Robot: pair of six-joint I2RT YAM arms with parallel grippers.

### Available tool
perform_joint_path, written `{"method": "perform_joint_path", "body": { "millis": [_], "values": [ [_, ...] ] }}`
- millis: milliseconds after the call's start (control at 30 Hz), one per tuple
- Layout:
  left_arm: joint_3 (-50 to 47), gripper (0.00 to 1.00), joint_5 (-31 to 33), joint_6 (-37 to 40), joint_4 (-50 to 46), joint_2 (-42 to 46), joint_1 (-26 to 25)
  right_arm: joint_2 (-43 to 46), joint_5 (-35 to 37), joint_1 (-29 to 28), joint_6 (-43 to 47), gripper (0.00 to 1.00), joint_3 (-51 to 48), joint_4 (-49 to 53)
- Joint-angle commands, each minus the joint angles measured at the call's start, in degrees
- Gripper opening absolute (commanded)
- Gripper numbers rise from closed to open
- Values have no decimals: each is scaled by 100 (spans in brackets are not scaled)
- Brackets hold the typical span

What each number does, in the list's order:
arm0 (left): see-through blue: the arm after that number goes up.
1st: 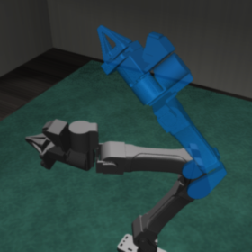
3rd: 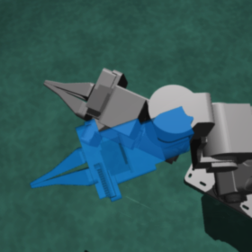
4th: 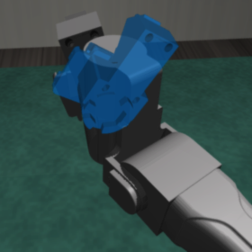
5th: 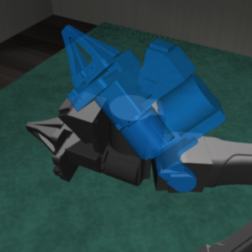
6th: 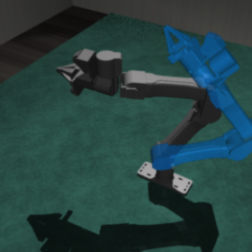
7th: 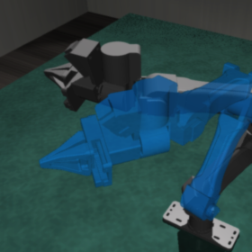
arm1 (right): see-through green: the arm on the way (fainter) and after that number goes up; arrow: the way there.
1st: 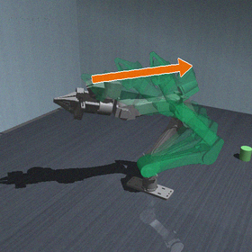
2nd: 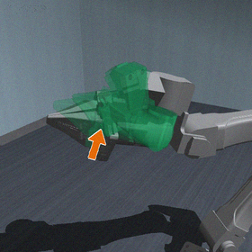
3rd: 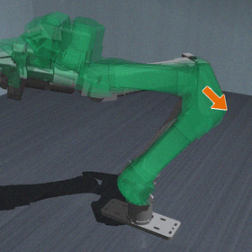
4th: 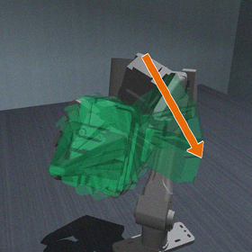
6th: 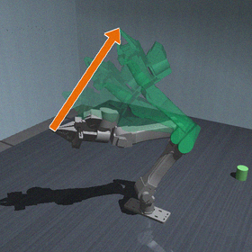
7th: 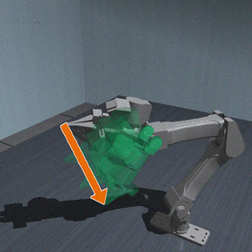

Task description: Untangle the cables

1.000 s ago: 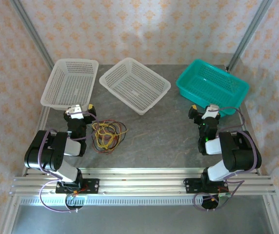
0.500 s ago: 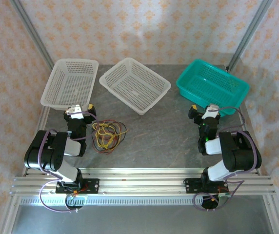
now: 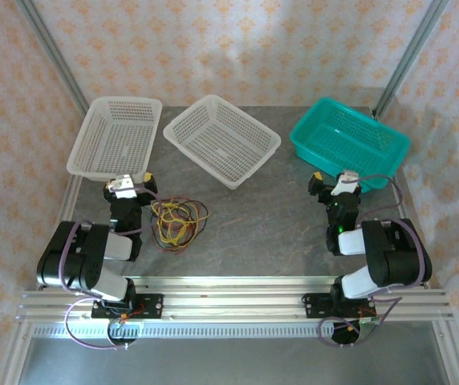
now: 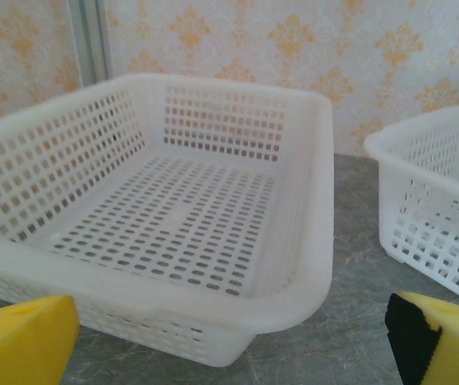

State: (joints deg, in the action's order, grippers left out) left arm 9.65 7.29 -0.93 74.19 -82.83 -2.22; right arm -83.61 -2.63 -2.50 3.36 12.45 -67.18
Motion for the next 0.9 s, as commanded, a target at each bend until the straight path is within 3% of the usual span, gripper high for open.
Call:
{"method": "perform_joint_path", "body": {
  "millis": [0, 100, 267, 500, 633, 733, 867],
  "values": [
    [-7, 100, 776, 243, -384, 669, -423, 490, -76, -102, 151, 100, 207, 616],
    [117, 100, 1421, 412, -1041, 1260, -927, 862, -70, -378, 252, 100, 302, 1197],
    [757, 99, 1596, 54, -2708, 1964, -1166, 1563, 139, -878, 336, 100, 454, 2078],
    [1540, 100, 593, -1130, -4312, 2364, -1167, 2352, -611, -1061, -35, 100, 1001, 3527],
    [1955, 100, 537, -1980, -5197, 2456, -1167, 2671, -1324, -1065, -272, 100, 1266, 4137],
    [2418, 100, 394, -2211, -6002, 2393, -1167, 2839, -1646, -1060, -503, 100, 1582, 4668],
    [3066, 100, 363, -2309, -6980, 2186, -1159, 2852, -1506, -1062, -920, 100, 2124, 5487]
  ]
}}
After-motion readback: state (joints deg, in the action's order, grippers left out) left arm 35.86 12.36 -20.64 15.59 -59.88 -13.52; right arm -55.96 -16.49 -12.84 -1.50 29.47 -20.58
